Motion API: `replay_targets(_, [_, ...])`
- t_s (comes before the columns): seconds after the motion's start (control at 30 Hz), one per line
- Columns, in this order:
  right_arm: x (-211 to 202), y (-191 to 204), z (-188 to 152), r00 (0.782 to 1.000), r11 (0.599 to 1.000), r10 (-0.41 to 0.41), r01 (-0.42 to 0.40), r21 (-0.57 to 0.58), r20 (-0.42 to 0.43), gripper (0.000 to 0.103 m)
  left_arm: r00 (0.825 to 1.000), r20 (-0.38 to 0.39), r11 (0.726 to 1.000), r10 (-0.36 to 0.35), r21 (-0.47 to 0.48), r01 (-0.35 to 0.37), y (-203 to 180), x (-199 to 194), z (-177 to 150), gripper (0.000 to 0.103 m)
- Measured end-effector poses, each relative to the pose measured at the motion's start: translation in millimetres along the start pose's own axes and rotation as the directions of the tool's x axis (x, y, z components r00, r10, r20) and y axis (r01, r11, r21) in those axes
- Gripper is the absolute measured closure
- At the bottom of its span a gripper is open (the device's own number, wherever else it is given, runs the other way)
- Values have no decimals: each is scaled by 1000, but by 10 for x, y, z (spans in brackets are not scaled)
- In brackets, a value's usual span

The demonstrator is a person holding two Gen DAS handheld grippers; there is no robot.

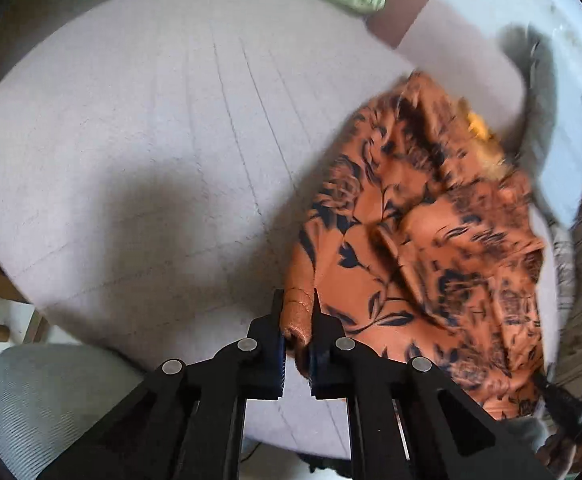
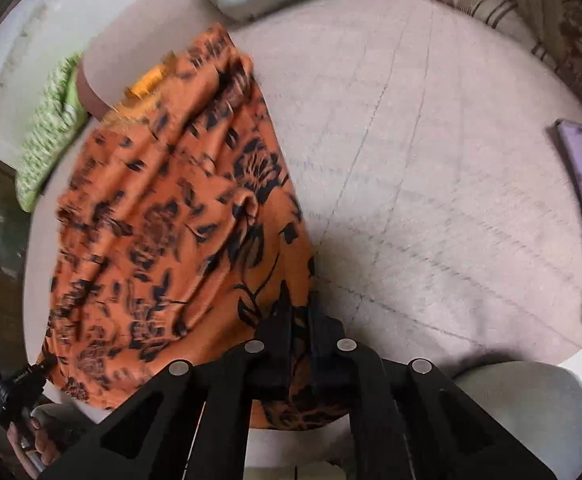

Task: Fold small clothes
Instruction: 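Grasp the shirt hem with both grippers and lift it toward the collar, then lay the hem onto the collar with both grippers and release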

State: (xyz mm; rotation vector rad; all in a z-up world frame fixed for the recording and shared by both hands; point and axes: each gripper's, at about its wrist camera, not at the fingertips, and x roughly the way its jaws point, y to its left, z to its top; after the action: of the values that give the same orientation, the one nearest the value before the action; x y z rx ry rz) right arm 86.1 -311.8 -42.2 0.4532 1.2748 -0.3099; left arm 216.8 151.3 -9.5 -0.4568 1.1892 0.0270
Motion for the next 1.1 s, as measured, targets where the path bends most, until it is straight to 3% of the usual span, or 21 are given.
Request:
replay_targets(0.1, [-40,-84,-15,999,999,-40,40,-12,-6,99,999,-51,998,-6,-60,3,169,81,6,96])
replay_targets(0.2, [164,-109,17,996,997,-70,71,15,-55,98,986,-127,994,108,-17,-111,101,346,53,93])
replay_targets(0.27, [249,-57,52,993,997,-74,76,11,-89,97,982,-124,990,142,2,-143,55,353,72,90])
replay_targets(0.33, [243,-51,53,994,998,-54,56,11,-92,91,988,-118,995,99,-5,-100,62,265,79,89])
replay_targets(0.37, [179,-55,46,997,1000,-31,31,5,-67,88,991,-109,997,74,-12,-76,55,204,69,85])
replay_targets(0.43, [-72,-30,63,998,998,60,-60,-20,24,74,998,-63,1000,29,-4,-29,36,-24,79,77])
replay_targets(0.5, [-299,29,137,986,990,128,-121,-66,105,44,1000,2,1000,-2,10,2,-39,-263,121,62])
replay_targets(0.57, [-417,141,276,973,982,174,-161,-98,149,35,996,77,999,-45,17,44,-157,-511,198,48])
replay_targets(0.7, [-382,446,796,934,936,334,-315,-155,123,34,976,166,986,-143,110,126,-586,-717,504,36])
replay_targets(0.8, [-232,672,1176,926,920,366,-344,-189,98,34,975,149,970,-162,203,130,-943,-509,858,36])
replay_targets(0.9, [45,875,1630,931,921,350,-323,-215,99,34,982,121,964,-147,242,114,-1216,-56,1359,36])
replay_targets(1.1, [770,940,2607,958,945,277,-260,-201,66,35,996,6,964,-91,251,86,-1695,1265,2391,37])
